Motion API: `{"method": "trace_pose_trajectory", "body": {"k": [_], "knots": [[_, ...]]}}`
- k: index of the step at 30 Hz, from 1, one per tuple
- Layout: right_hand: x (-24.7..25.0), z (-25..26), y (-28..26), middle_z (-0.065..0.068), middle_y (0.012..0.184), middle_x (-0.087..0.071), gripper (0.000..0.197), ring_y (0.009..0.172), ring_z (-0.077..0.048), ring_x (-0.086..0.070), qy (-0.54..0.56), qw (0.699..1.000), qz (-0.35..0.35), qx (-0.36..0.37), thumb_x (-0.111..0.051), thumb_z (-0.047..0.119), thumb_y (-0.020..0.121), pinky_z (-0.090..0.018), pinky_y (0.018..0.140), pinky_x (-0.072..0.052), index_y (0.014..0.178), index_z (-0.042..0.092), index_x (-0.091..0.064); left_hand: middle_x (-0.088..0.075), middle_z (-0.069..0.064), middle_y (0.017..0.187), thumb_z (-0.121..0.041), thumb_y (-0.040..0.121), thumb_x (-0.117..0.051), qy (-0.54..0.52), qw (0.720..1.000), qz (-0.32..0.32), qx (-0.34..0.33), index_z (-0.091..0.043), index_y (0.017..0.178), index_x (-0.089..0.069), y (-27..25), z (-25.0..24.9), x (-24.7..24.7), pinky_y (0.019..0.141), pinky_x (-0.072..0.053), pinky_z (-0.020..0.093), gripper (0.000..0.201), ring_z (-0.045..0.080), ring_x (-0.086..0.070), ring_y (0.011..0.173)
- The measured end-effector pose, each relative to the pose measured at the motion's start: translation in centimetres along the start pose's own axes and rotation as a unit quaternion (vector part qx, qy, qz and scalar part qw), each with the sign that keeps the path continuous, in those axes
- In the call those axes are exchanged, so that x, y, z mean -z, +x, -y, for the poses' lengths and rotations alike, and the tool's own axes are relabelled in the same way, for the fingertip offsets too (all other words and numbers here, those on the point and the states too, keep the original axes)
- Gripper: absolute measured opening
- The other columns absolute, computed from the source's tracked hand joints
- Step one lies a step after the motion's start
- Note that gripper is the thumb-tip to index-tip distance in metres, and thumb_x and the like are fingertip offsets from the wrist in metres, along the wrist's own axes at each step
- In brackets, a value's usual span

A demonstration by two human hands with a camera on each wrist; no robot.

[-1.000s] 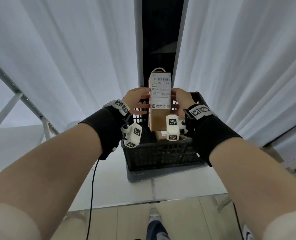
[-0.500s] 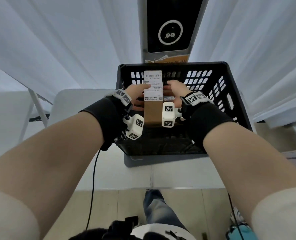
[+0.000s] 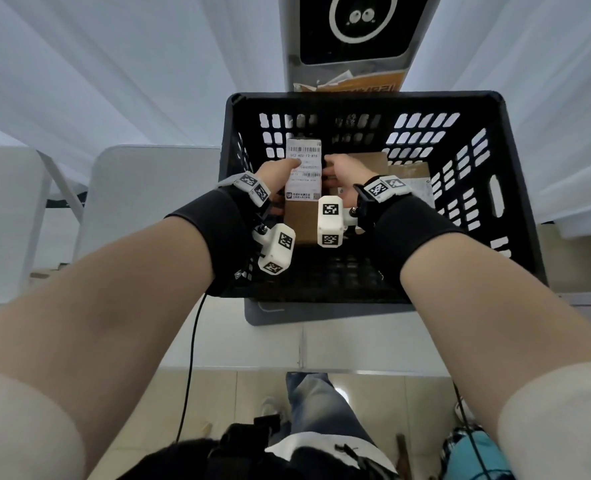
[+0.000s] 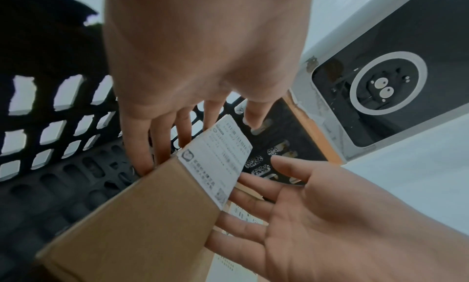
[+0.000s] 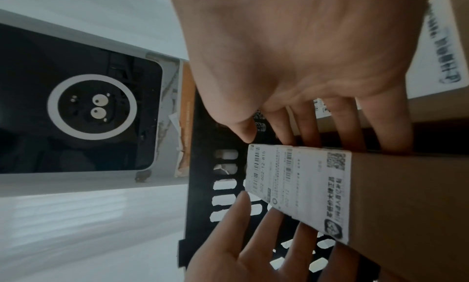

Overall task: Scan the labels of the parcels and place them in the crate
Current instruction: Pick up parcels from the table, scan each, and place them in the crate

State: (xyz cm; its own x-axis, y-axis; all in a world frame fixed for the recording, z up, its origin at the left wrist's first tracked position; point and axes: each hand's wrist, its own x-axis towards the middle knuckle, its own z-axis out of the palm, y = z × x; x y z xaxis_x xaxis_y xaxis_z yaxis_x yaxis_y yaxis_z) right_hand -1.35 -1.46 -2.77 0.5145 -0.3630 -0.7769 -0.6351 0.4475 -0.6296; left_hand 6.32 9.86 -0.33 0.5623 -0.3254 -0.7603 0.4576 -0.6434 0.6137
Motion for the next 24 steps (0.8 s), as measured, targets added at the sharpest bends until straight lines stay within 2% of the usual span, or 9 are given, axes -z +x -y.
{"method": "trace_pose_trajectory", "body": {"k": [2,4,6,9,11,13,17,21,24], "knots": [[-0.2,-0.1,0.9,0.003,0.081,-0.060,0.029,0.072,-0.013,-0.055,0.005,1.000,0.004,-0.002,-0.039,0.027,0.103,-0.037,0.079,-0.052,0.102,0.013,-0.065,-0.061,0.008,0.115,-0.038,0.100,-0.050,0.005,1.000,0.004,0.014,-0.009,0.137,-0.050,1.0,0.0,-0.3,0.082,-0.047,0.040,0.048,0.029,-0.060,0.101],[-0.4,-0.1,1.5,0.002,0.082,-0.062,0.031,0.074,-0.015,-0.056,0.008,1.000,0.009,-0.013,-0.041,0.028,0.102,-0.045,0.096,-0.050,0.114,0.014,-0.065,-0.062,0.009,0.119,-0.038,0.101,-0.049,0.002,1.000,0.006,0.016,-0.006,0.140,-0.048,1.7,0.0,-0.5,0.078,-0.049,0.036,0.050,0.027,-0.062,0.099],[-0.6,-0.3,2.6,0.000,0.083,-0.063,0.029,0.077,-0.018,-0.058,0.011,0.999,0.023,-0.027,-0.041,0.030,0.101,-0.046,0.094,-0.049,0.099,0.014,-0.066,-0.062,0.009,0.119,-0.036,0.102,-0.047,-0.002,1.000,0.004,0.025,-0.005,0.140,-0.047,2.1,-0.1,-0.7,0.074,-0.047,0.033,0.048,0.023,-0.061,0.091],[-0.7,-0.3,3.1,-0.007,0.093,-0.065,0.033,0.088,-0.024,-0.059,0.011,0.999,0.029,-0.045,-0.041,0.032,0.101,-0.042,0.089,-0.046,0.085,0.012,-0.061,-0.056,0.012,0.138,-0.039,0.101,-0.048,0.002,0.999,0.000,0.043,-0.006,0.143,-0.045,3.1,0.1,-0.8,0.092,-0.044,0.037,0.053,0.030,-0.056,0.120],[-0.6,-0.4,3.4,-0.014,0.124,-0.063,0.031,0.112,-0.029,-0.058,0.002,0.998,0.030,-0.047,-0.041,0.032,0.100,-0.043,0.098,-0.046,0.103,0.011,-0.064,-0.054,0.012,0.141,-0.039,0.101,-0.048,-0.010,0.999,-0.003,0.049,-0.006,0.144,-0.045,3.8,0.4,-0.9,0.105,-0.043,0.040,0.054,0.032,-0.053,0.127],[-0.7,-0.4,3.8,-0.015,0.137,-0.056,0.037,0.128,-0.032,-0.052,0.000,0.999,0.020,-0.051,-0.044,0.032,0.100,-0.052,0.109,-0.041,0.124,0.009,-0.058,-0.055,0.013,0.140,-0.039,0.100,-0.049,-0.012,0.998,-0.006,0.053,-0.007,0.144,-0.046,4.6,0.6,-1.0,0.109,-0.042,0.045,0.055,0.033,-0.053,0.127],[-0.6,-0.3,5.2,-0.010,0.118,-0.067,0.025,0.121,-0.031,-0.059,0.016,0.998,0.025,-0.062,-0.048,0.038,0.096,-0.054,0.104,-0.046,0.097,0.016,-0.061,-0.060,0.014,0.134,-0.036,0.099,-0.050,-0.007,0.999,-0.011,0.041,-0.006,0.140,-0.050,5.4,0.6,-1.1,0.108,-0.044,0.044,0.051,0.031,-0.057,0.122],[-0.5,-0.5,5.8,-0.007,0.117,-0.070,0.039,0.118,-0.030,-0.062,0.006,0.998,0.019,-0.051,-0.046,0.039,0.095,-0.054,0.103,-0.046,0.122,0.015,-0.061,-0.060,0.013,0.134,-0.035,0.100,-0.048,0.006,0.999,-0.001,0.032,-0.006,0.137,-0.053,5.5,0.8,-1.1,0.108,-0.045,0.044,0.048,0.031,-0.057,0.123],[-0.5,-0.7,5.5,-0.010,0.125,-0.066,0.042,0.119,-0.030,-0.060,-0.002,0.999,0.014,-0.046,-0.047,0.040,0.094,-0.055,0.101,-0.047,0.126,0.015,-0.059,-0.056,0.014,0.139,-0.035,0.101,-0.046,0.021,1.000,0.004,0.021,-0.006,0.139,-0.051,4.7,0.7,-1.1,0.108,-0.044,0.046,0.048,0.032,-0.055,0.126]]}}
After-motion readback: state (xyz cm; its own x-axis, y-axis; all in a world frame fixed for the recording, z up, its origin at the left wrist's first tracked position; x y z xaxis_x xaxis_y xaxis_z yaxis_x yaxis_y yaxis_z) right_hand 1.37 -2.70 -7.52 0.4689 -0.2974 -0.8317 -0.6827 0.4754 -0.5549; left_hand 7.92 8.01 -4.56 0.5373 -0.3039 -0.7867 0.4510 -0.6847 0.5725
